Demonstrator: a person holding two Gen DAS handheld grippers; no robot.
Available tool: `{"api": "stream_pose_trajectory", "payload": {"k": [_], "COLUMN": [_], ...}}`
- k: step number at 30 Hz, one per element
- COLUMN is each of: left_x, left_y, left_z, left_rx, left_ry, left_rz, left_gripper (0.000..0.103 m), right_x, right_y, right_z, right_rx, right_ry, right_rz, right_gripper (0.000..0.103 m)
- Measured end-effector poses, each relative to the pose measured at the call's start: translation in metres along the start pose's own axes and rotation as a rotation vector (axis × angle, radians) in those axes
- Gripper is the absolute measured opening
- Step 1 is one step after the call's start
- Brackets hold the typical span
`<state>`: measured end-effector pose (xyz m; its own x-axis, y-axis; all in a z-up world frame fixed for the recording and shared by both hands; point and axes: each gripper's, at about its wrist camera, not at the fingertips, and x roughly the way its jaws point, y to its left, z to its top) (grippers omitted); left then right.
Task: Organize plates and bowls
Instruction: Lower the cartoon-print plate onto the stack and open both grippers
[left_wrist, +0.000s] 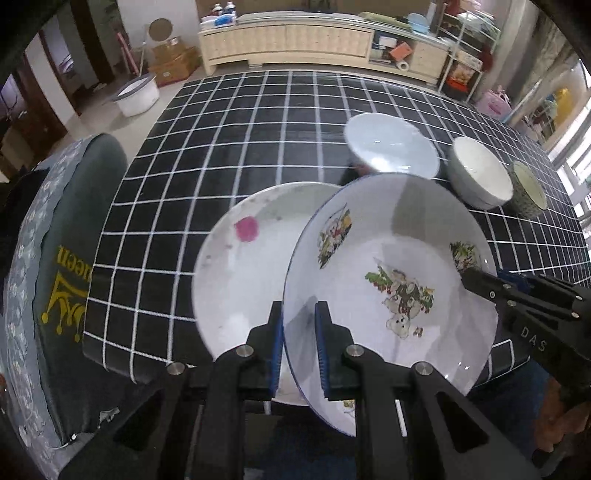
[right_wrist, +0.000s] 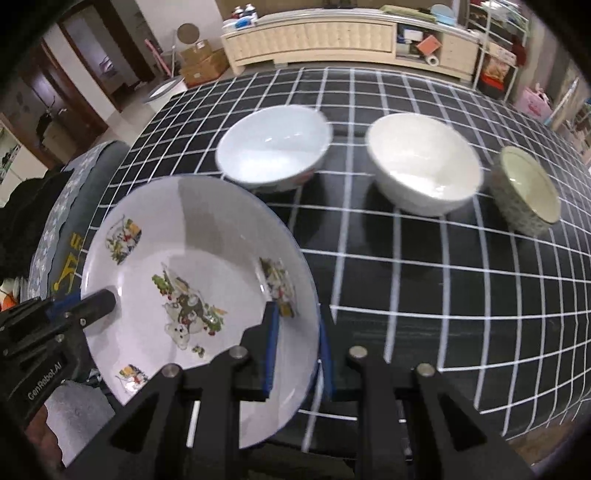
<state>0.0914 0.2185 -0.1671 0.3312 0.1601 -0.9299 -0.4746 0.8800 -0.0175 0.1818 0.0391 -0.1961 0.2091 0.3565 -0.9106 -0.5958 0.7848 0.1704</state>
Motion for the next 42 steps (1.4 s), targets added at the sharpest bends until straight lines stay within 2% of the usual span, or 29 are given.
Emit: {"api": "stream_pose_trajectory", "payload": {"k": [6, 10, 17, 30, 33, 38, 42], "left_x": [0.005, 0.01, 0.019, 0.035, 0.036, 0.038, 0.036], "left_y": [0.022, 0.036, 0.053, 0.059, 0.055, 0.059, 0.061], "left_z": [-0.001, -0.001, 0.002, 0.013, 0.015, 0.016, 0.011], "left_rx": [-0.03, -0.06, -0.096, -0.109, -0.091, -0.103, -0.132], "left_ry": [0.008, 0.016, 0.021, 0.034, 0.037, 0.056, 0.066], "left_rz": [0.015, -0.005, 0.022, 0.016, 0.034, 0.012, -0.004], "left_gripper": [0.014, 0.014, 0.014, 0.015, 0.014, 0.014, 0.014], "right_x": [0.009, 0.014, 0.034, 0.041, 0.052, 0.055, 0.054], "right_y": [0.022, 0.035, 0.052, 0.062, 0.059, 0.061, 0.062], "right_z": [0.007, 0.016, 0.024, 0.036, 0.037, 0.036, 0.035], "right_rx": [-0.036, -0.063, -0.091, -0.142, -0.125, -0.15, -0.142], "right_ry": [0.004, -0.001, 0.033, 0.018, 0.051, 0.041, 0.043], "right_rz": [0.001, -0.014, -0.009, -0.086, -0.082, -0.11, -0.098], "right_gripper": [0.025, 0.025, 0.024, 0.024, 0.024, 0.024, 0.024]}}
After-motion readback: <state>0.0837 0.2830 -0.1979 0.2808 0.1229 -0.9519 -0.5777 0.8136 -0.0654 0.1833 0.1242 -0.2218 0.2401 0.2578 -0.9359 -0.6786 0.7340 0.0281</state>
